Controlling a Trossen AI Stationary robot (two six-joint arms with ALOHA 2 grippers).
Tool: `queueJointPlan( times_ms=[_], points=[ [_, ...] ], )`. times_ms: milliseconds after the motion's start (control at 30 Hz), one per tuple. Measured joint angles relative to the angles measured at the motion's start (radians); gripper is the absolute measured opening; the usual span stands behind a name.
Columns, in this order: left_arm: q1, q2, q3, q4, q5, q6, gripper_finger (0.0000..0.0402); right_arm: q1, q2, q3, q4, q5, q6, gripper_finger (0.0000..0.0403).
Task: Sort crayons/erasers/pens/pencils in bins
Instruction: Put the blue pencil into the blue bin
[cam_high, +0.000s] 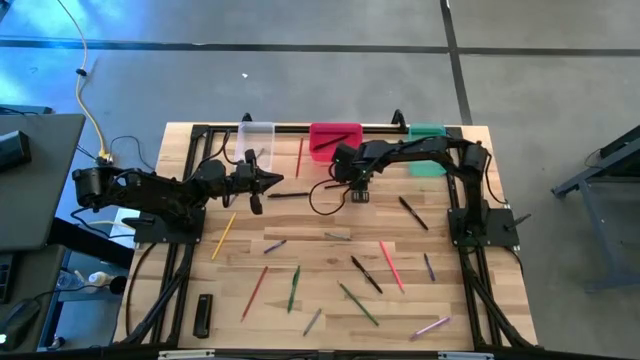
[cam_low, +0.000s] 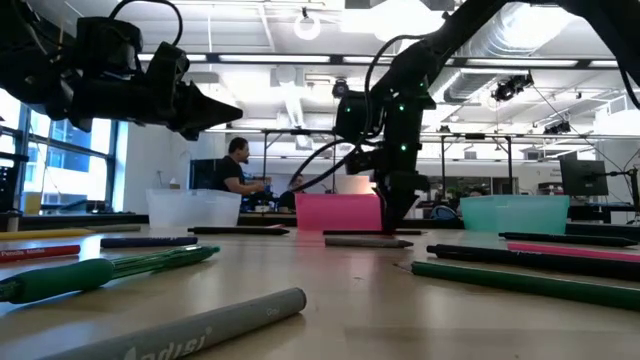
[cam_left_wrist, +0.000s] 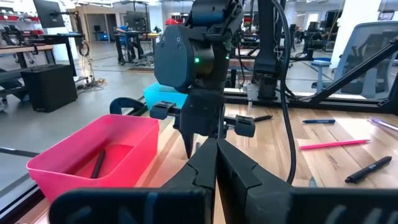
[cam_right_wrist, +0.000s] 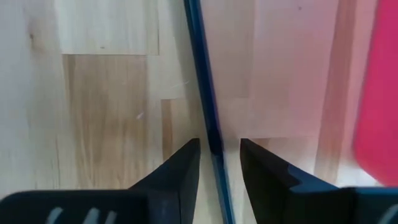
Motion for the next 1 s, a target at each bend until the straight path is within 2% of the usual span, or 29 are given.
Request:
queueJointPlan(
  times_ms=[367,733,1000],
  points=[
    [0.000,0.000,0.000,-0.002,0.000,-0.006,0.0000,-0.030,0.004,-0.002,-0.032,-0.051,0.013,0.0012],
    [0.000,0.000,0.000,-0.002,0.000,-0.013,0.0000,-0.037,-0.005,-0.006,-0.042,-0.087,0.123,0.0019],
    [0.000,0.000,0.000,-0.002,0.000,-0.013,0.0000,-0.038,-0.108,-0.010,-0.118,-0.101,0.201,0.0019]
  ],
)
